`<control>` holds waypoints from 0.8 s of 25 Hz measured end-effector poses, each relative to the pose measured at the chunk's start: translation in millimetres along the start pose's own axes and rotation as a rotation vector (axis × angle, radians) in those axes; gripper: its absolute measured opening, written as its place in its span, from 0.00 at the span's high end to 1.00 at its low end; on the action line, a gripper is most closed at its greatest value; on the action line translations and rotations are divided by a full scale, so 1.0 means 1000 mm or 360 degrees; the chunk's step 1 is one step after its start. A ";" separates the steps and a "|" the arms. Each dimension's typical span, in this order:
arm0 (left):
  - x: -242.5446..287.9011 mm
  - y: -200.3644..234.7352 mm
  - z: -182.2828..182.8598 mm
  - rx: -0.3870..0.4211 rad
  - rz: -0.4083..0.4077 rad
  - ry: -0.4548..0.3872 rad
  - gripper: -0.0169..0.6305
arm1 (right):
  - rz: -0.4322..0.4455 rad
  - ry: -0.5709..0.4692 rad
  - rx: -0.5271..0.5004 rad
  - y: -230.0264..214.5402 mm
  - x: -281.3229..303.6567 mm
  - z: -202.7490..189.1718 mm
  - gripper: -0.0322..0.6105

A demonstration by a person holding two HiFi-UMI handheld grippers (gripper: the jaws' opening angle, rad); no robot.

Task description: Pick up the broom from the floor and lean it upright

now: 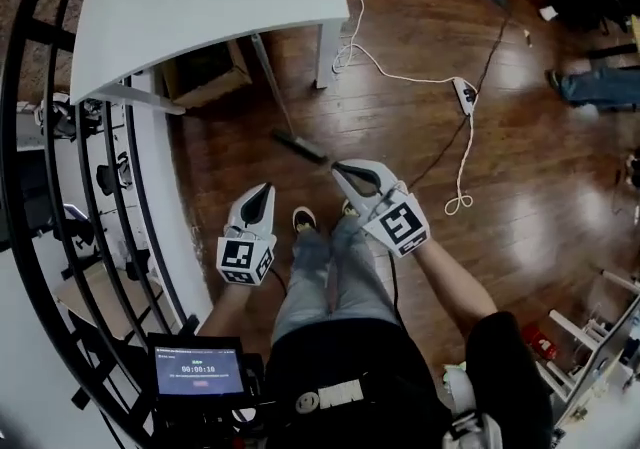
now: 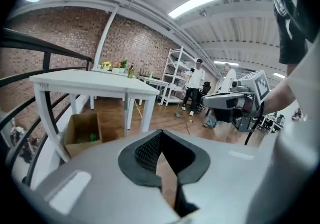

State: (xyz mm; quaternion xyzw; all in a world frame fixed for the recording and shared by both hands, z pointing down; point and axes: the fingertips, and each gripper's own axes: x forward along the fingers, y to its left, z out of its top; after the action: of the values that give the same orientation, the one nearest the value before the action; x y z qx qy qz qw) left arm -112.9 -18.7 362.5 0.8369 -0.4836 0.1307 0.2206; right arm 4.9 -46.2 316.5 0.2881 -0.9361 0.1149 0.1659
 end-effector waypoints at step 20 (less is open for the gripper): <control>-0.044 -0.169 0.185 0.0195 -0.0265 -0.0338 0.95 | -0.0150 -0.0585 0.0376 0.021 -0.161 0.164 0.95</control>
State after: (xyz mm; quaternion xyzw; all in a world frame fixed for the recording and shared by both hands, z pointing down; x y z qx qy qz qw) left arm 13.2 -4.0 141.7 0.8951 -0.4243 0.0518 0.1269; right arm 77.7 0.3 102.7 0.3651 -0.9161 0.1614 -0.0372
